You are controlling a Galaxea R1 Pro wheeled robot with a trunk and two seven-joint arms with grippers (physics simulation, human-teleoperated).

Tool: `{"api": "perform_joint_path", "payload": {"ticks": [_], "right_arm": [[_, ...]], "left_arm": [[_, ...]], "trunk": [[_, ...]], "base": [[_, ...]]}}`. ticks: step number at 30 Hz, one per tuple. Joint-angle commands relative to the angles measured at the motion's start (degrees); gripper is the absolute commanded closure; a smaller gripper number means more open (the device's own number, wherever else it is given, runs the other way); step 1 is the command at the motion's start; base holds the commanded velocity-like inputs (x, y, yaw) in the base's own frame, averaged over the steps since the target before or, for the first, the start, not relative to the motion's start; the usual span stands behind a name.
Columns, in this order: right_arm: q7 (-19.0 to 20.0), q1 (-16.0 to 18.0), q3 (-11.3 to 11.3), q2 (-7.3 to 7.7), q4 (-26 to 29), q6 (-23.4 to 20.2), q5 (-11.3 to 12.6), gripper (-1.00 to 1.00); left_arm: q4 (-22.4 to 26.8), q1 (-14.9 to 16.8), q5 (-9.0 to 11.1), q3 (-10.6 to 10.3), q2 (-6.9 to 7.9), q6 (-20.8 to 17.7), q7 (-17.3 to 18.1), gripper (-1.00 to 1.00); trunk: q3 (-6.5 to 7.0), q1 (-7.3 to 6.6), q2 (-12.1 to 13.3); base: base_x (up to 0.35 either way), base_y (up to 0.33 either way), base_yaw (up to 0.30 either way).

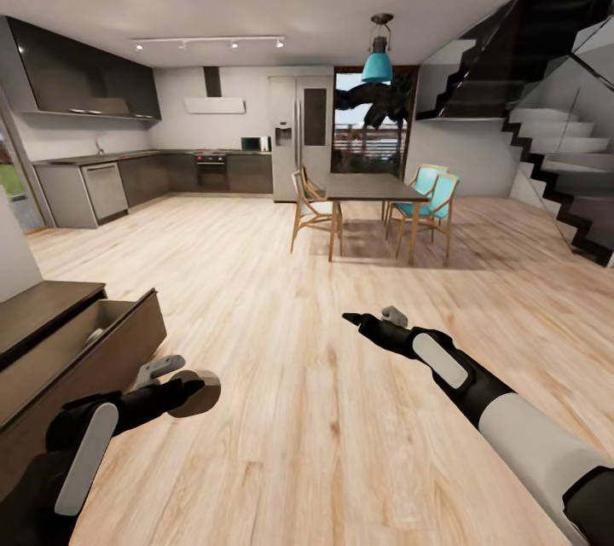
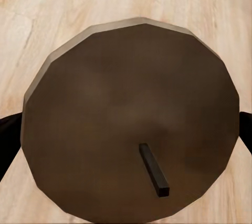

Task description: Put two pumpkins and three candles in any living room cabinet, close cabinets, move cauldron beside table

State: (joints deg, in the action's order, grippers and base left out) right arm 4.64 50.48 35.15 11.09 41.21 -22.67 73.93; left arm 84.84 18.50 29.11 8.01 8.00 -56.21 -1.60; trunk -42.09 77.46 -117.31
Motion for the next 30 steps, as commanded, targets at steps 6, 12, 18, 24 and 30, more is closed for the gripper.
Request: {"api": "perform_joint_path", "payload": {"ticks": [6,12,18,24,30], "right_arm": [[0.1,0.1,0.2,0.07,0.0,-0.1,0.2,-1.0],[0.1,0.1,0.2,0.03,0.0,0.0,0.2,-1.0],[0.1,0.1,0.2,-0.02,0.0,0.0,0.2,-1.0],[0.1,0.1,0.2,0.01,0.0,0.0,0.2,-1.0],[0.0,0.1,0.2,0.03,0.0,0.0,0.2,-1.0]], "left_arm": [[0.1,0.0,0.5,0.1,0.0,-0.3,-0.2,1.0],[0.1,0.0,0.5,0.1,0.0,-0.3,-0.2,1.0],[0.1,0.0,0.5,0.1,0.0,-0.3,-0.2,1.0],[0.1,0.0,0.5,0.0,0.0,-0.2,-0.2,1.0],[0.1,0.0,0.5,0.0,0.0,-0.2,-0.2,1.0]], "trunk": [[-0.06,0.03,0.0],[-0.06,0.03,0.0],[-0.06,0.03,0.0],[-0.06,0.03,0.0],[-0.06,0.03,0.0]], "base": [[0.323,-0.108,0.0],[0.323,-0.109,0.0],[0.323,-0.109,0.0],[0.323,-0.109,0.0],[0.323,-0.109,0.0]]}}
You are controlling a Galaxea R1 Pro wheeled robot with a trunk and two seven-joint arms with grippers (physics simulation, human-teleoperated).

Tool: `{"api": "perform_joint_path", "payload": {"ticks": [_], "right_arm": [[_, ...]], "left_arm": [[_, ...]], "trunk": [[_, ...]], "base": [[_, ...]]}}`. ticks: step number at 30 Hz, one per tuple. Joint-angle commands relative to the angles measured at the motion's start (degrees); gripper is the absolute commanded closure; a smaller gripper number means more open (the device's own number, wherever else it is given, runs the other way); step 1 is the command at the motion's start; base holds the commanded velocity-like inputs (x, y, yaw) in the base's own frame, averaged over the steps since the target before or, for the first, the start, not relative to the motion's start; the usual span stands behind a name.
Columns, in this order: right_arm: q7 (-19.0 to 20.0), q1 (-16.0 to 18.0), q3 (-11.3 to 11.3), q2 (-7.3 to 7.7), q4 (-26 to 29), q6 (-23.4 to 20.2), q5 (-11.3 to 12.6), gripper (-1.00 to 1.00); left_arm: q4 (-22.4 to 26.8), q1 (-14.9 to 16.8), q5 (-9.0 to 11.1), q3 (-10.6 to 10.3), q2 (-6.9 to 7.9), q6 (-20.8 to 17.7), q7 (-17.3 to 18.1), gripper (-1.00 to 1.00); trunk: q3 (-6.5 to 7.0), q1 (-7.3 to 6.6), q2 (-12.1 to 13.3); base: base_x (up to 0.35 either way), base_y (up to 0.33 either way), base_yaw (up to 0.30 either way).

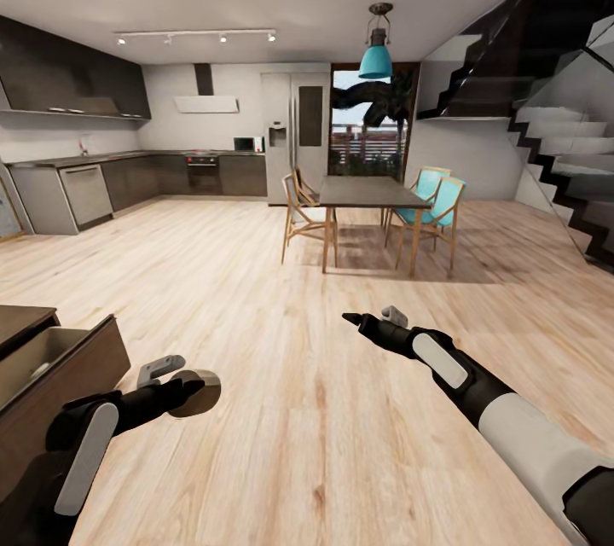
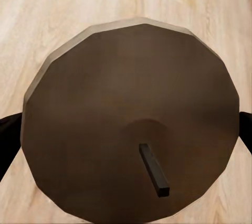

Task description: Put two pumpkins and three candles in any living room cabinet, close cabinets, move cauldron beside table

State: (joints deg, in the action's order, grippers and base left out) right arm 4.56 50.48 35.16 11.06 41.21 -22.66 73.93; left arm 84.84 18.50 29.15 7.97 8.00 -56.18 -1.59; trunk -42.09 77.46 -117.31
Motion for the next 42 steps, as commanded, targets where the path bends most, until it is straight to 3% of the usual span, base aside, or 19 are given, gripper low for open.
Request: {"api": "perform_joint_path", "payload": {"ticks": [1,25,42], "right_arm": [[0.1,0.1,0.2,0.04,0.0,0.0,0.2,-1.0],[0.0,0.1,0.3,-0.06,0.1,1.3,0.1,-1.0],[0.0,0.1,0.3,-0.08,0.1,1.3,0.1,-1.0]], "left_arm": [[0.1,0.0,0.5,0.0,0.0,-0.3,-0.2,1.0],[-0.8,0.0,0.5,-0.2,-0.02,-0.2,-0.3,1.0],[-2.0,0.0,0.5,-0.3,-0.01,-0.2,-0.3,1.0]], "trunk": [[-0.06,0.03,0.0],[-0.06,0.03,0.0],[-0.06,0.03,0.0]], "base": [[0.323,-0.109,0.0],[0.323,-0.109,0.006],[0.296,-0.167,0.275]]}}
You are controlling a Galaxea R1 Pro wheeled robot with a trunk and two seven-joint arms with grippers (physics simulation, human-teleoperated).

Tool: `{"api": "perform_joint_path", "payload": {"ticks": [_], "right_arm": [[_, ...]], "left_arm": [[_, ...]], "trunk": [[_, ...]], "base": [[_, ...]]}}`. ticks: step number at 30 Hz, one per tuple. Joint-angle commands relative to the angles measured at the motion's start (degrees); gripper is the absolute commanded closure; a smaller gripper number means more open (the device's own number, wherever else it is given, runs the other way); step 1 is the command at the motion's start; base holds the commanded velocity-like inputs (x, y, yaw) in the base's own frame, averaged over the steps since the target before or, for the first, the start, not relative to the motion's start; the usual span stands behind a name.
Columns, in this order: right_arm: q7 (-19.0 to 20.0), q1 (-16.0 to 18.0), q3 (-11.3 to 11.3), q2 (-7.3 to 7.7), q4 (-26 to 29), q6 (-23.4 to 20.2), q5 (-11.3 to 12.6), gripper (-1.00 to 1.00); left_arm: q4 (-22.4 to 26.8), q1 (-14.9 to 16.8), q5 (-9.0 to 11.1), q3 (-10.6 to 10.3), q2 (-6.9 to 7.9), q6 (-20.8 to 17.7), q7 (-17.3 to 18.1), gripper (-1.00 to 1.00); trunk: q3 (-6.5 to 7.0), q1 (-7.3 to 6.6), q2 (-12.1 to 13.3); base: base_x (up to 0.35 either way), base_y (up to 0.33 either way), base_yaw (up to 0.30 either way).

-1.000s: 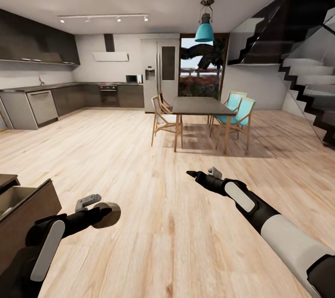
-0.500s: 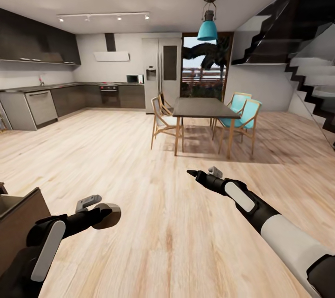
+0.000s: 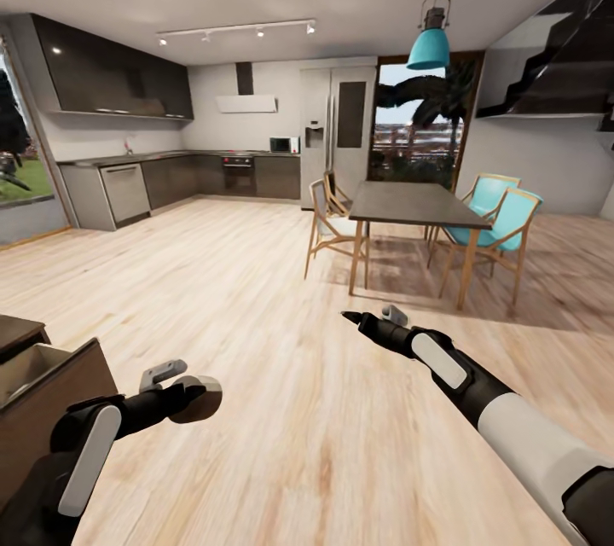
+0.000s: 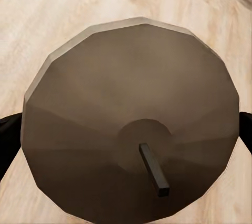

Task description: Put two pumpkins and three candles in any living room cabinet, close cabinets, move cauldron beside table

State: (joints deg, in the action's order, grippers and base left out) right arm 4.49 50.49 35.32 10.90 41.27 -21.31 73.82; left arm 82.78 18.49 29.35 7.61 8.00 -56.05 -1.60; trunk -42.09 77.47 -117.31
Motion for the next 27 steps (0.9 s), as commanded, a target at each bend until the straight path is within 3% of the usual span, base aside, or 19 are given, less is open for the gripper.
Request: {"api": "perform_joint_path", "payload": {"ticks": [1,12,27], "right_arm": [[0.1,0.0,0.2,0.08,0.0,0.0,0.2,-1.0],[0.0,0.0,0.2,0.08,0.0,0.0,0.1,-1.0],[0.0,0.0,0.3,0.08,0.0,0.0,0.1,-1.0]], "left_arm": [[0.0,0.1,0.3,0.0,-0.03,-0.3,-0.2,1.0],[0.0,0.1,0.5,0.4,0.0,-0.3,-0.2,1.0],[0.0,0.1,0.5,0.4,0.0,-0.3,-0.2,1.0]], "trunk": [[-0.06,0.02,0.0],[-0.06,0.02,0.0],[-0.06,0.02,0.0]], "base": [[0.254,-0.221,0.29],[0.208,-0.219,0.29],[0.148,-0.031,0.291]]}}
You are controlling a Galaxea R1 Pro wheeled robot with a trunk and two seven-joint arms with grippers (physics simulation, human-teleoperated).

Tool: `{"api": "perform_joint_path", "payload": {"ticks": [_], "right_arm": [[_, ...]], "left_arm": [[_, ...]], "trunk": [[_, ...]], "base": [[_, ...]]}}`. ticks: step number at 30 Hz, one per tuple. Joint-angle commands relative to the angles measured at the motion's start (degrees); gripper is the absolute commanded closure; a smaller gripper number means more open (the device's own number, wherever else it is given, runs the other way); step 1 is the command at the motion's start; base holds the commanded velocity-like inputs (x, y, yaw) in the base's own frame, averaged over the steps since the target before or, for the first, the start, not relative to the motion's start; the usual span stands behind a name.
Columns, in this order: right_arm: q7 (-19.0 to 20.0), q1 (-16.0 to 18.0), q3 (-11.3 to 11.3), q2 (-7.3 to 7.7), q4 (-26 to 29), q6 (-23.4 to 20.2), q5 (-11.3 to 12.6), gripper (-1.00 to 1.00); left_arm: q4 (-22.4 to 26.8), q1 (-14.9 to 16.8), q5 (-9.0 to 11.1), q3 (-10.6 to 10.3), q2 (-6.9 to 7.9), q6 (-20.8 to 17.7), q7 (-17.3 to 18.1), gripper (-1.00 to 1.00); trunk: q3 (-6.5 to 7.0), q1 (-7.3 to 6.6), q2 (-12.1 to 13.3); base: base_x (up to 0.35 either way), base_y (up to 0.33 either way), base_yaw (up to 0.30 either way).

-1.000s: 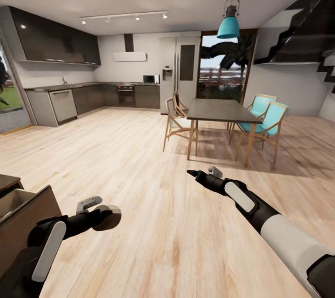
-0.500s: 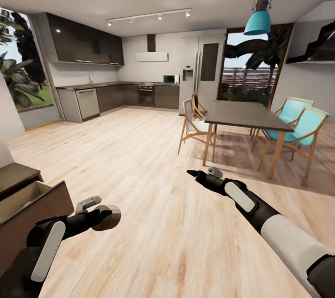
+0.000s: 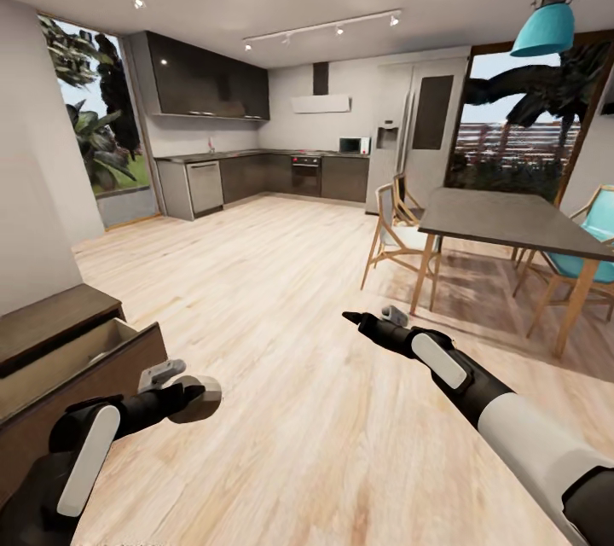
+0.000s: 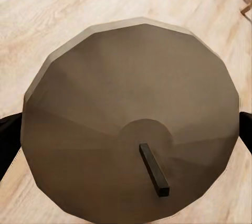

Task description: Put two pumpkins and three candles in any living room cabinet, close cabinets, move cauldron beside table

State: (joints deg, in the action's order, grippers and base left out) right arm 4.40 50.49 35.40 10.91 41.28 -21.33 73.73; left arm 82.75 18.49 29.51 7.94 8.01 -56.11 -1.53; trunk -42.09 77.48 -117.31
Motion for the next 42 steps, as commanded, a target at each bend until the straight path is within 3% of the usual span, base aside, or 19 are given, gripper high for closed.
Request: {"api": "perform_joint_path", "payload": {"ticks": [1,36,42], "right_arm": [[0.1,0.1,0.2,0.08,0.0,0.0,0.2,-1.0],[0.1,0.1,0.2,0.11,0.1,-0.2,0.1,-1.0],[0.2,0.1,0.0,0.18,1.1,-3.2,0.1,-1.0]], "left_arm": [[0.0,0.1,0.4,0.0,-0.01,-0.2,-0.2,1.0],[0.0,0.1,0.4,0.1,-0.01,-0.2,-0.2,1.0],[0.0,0.1,0.6,-0.1,-0.09,-0.2,-0.2,1.0]], "trunk": [[-0.06,0.01,0.0],[-0.06,0.01,0.0],[-0.07,0.01,0.0]], "base": [[0.147,-0.094,0.291],[0.206,-0.174,0.291],[0.151,-0.11,0.291]]}}
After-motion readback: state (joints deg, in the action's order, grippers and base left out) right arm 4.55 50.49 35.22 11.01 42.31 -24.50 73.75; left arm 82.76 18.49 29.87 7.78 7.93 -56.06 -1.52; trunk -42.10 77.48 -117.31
